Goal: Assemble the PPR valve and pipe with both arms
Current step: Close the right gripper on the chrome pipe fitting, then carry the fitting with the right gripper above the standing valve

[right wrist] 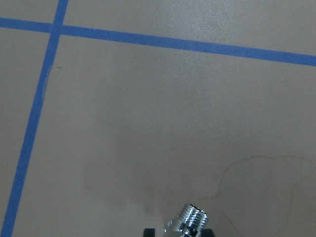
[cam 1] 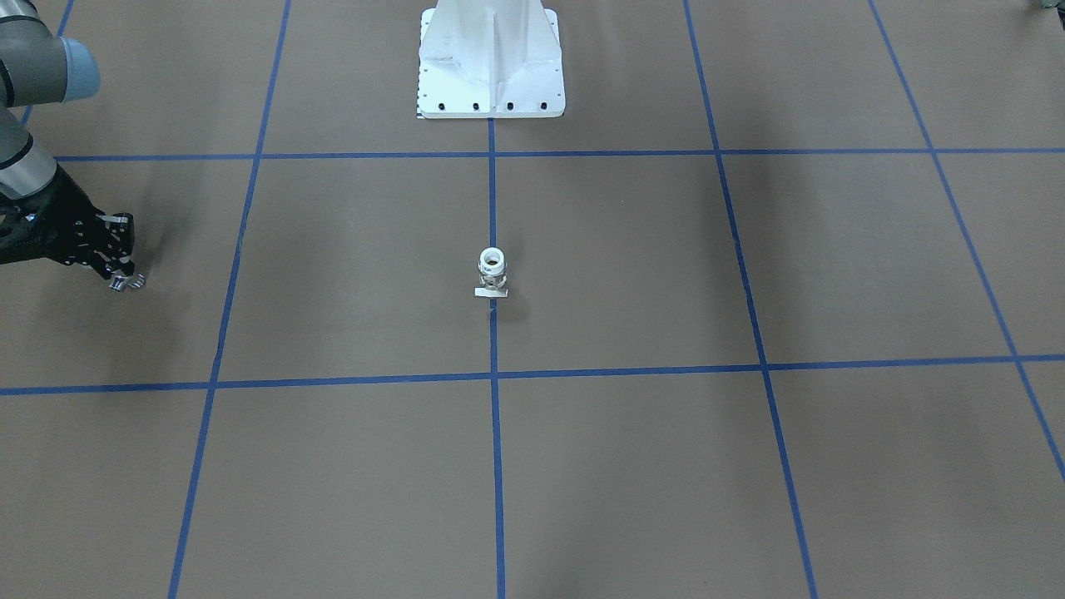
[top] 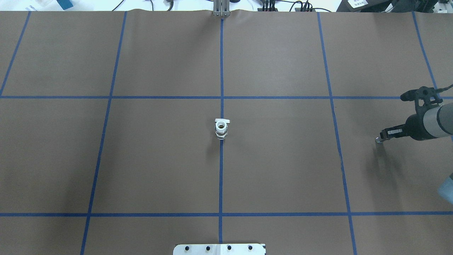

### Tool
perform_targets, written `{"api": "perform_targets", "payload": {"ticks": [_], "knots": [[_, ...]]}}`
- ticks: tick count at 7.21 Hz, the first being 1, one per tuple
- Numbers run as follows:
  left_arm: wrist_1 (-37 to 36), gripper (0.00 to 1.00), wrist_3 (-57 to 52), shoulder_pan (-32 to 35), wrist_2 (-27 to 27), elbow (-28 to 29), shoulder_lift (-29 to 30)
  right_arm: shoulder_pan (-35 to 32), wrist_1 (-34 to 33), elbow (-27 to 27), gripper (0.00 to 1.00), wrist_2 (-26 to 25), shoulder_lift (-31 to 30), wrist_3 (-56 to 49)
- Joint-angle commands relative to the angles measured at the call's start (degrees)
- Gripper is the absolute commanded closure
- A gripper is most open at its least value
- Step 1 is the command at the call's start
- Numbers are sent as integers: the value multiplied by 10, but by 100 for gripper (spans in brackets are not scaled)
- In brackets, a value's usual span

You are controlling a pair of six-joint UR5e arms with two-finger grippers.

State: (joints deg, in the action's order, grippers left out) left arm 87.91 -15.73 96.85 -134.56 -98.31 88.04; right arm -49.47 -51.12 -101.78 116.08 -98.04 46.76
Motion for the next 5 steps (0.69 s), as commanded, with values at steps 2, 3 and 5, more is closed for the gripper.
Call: {"api": "perform_targets", "payload": {"ticks": [2,3,5], "knots": [[1,0,0,0,0,0,-1,3,-4,-25,100,5,54,0],[0,0,0,0,0,2,-1,12,-21,-26,100,6,93,16],[1,0,-1,0,0,-6,-18,49,-239,-61,100,-8,207,40]]}}
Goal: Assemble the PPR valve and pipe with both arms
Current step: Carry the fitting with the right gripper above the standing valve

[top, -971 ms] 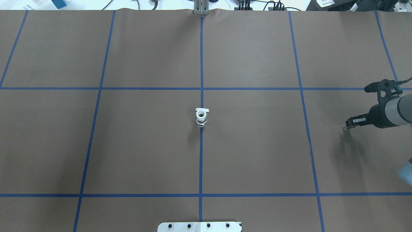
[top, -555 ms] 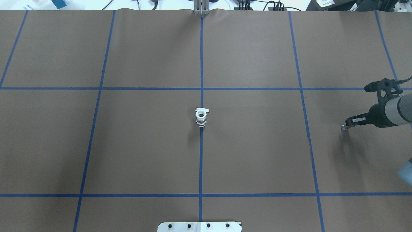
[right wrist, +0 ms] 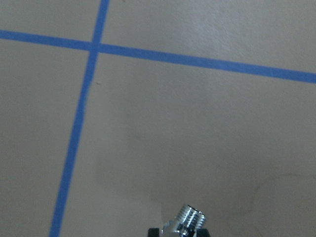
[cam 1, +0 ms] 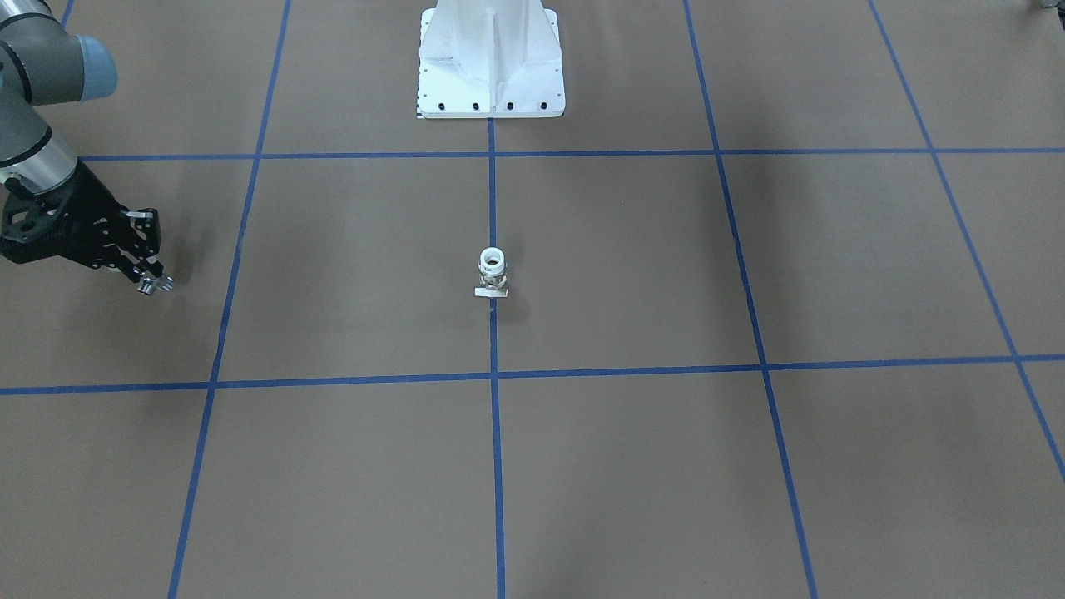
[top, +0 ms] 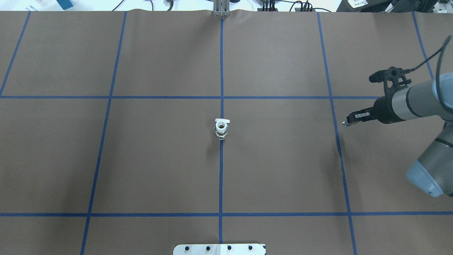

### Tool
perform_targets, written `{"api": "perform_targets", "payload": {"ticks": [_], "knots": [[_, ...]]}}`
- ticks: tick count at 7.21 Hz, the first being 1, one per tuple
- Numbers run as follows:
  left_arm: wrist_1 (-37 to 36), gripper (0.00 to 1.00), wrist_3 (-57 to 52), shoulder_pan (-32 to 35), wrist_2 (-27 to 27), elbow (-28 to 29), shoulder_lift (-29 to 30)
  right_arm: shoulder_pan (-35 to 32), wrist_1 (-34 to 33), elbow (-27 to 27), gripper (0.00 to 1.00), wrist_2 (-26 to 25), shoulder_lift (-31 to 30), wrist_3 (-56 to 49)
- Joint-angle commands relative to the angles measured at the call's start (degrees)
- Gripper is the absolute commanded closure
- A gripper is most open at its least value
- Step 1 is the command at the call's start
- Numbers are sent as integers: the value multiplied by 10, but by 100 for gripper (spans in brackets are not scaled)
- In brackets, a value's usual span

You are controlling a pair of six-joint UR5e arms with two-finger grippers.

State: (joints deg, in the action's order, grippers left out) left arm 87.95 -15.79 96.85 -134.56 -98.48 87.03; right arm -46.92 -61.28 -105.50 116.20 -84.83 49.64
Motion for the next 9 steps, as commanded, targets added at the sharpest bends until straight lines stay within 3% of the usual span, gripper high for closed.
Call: {"api": "perform_targets", "payload": {"ticks": [1,2,4,5,6,8,9], "knots": [[3,0,0,0,0,-2,-10,71,-282,-56,100,-70,154,30],[4,0,0,0,0,-1,-10,111,-385,-51,100,-95,248,94],[4,0,0,0,0,0,-11,163,-416,-30,100,-120,345,238],[4,0,0,0,0,1,-11,165,-416,16,100,-120,399,267],[4,0,1,0,0,1,-11,165,-415,53,100,-121,431,280],[3,0,1,0,0,2,-11,169,-412,60,100,-133,435,281],[3,0,1,0,0,2,-11,178,-412,63,100,-164,433,280]]}}
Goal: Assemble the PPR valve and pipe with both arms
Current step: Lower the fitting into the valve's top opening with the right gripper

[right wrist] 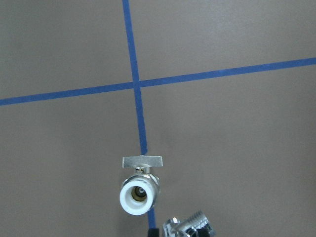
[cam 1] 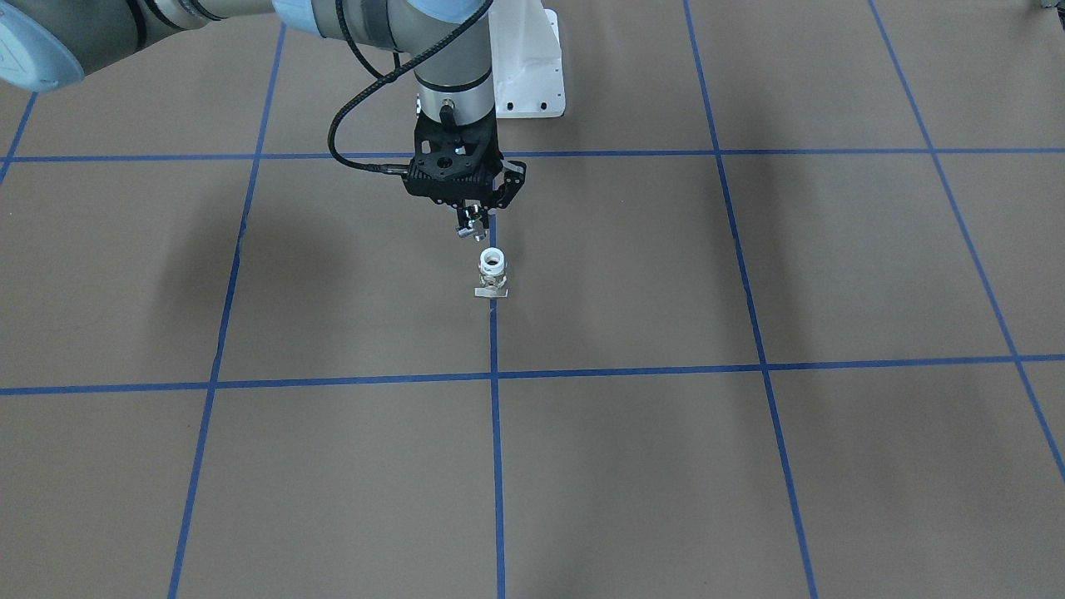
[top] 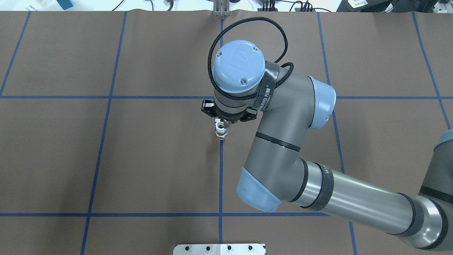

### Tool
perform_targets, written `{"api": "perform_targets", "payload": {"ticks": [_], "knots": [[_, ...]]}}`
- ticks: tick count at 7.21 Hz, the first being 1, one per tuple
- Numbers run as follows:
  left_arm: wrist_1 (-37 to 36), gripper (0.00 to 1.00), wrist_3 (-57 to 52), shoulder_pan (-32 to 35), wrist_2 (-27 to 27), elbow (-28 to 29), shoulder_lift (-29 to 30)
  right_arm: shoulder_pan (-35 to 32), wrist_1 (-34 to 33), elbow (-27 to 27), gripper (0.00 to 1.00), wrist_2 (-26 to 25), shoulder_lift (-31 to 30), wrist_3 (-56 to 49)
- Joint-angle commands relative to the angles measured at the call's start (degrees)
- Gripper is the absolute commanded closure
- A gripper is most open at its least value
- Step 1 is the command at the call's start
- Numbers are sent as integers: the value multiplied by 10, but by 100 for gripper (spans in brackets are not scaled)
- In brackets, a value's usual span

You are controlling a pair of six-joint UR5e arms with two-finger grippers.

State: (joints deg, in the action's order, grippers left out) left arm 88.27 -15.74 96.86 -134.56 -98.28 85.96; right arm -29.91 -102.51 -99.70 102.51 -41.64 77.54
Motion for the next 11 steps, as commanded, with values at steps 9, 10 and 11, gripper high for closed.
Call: {"api": "perform_targets", "payload": {"ticks": [9,10,11], "knots": [[1,0,0,0,0,-1,-8,20,46,40,100,-55,6,3],[1,0,0,0,0,-1,-8,20,46,42,100,-55,6,3],[1,0,0,0,0,-1,-8,21,46,42,100,-55,6,3]]}}
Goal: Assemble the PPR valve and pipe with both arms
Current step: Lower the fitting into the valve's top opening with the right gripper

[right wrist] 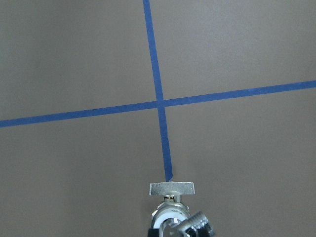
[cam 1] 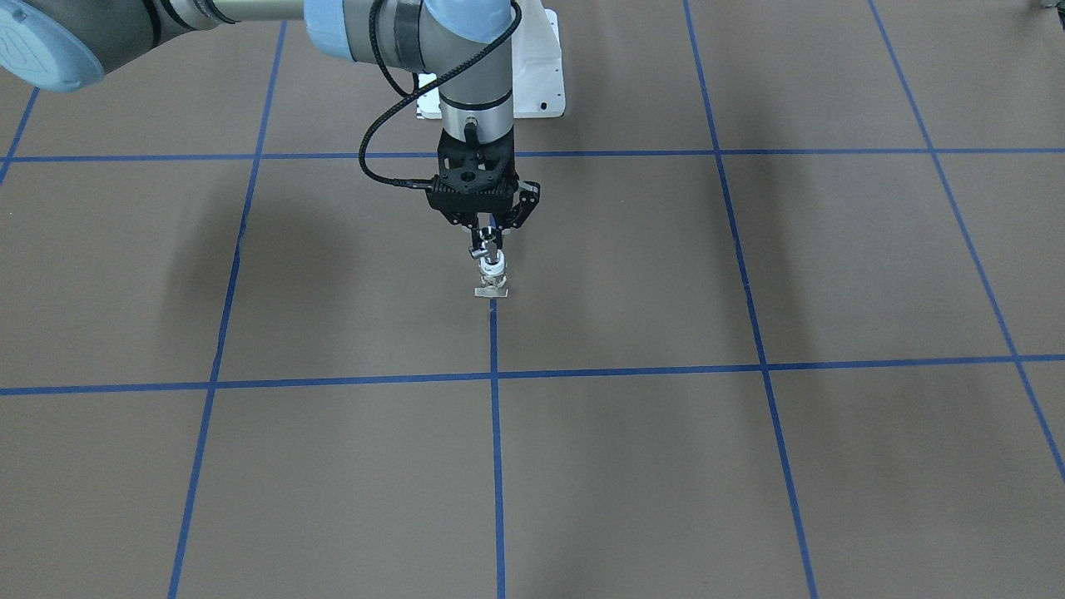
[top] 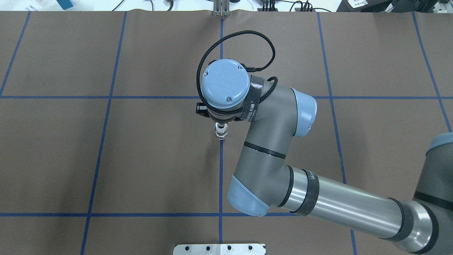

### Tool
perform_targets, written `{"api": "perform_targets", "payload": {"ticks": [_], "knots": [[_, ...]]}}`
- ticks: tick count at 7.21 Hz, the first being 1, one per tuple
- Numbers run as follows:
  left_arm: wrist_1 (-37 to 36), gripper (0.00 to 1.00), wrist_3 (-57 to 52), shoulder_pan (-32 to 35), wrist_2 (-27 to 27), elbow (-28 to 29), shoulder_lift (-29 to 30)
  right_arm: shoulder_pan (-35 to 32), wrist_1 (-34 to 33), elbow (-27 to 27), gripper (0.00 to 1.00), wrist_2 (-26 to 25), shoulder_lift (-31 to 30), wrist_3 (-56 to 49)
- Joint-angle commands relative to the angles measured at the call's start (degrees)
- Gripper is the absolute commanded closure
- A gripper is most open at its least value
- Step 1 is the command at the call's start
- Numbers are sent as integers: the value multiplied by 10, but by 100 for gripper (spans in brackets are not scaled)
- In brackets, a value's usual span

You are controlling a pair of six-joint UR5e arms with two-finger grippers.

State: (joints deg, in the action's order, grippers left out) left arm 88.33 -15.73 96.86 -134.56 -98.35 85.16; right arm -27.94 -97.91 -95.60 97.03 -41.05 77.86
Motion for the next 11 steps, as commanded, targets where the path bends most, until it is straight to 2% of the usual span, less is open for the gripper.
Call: {"api": "perform_targets", "payload": {"ticks": [1,11], "knots": [[0,0,0,0,0,0,0,2,0,1,100,-1,0,0],[0,0,0,-1,0,-1,1,7,2,15,100,-5,0,-1]]}}
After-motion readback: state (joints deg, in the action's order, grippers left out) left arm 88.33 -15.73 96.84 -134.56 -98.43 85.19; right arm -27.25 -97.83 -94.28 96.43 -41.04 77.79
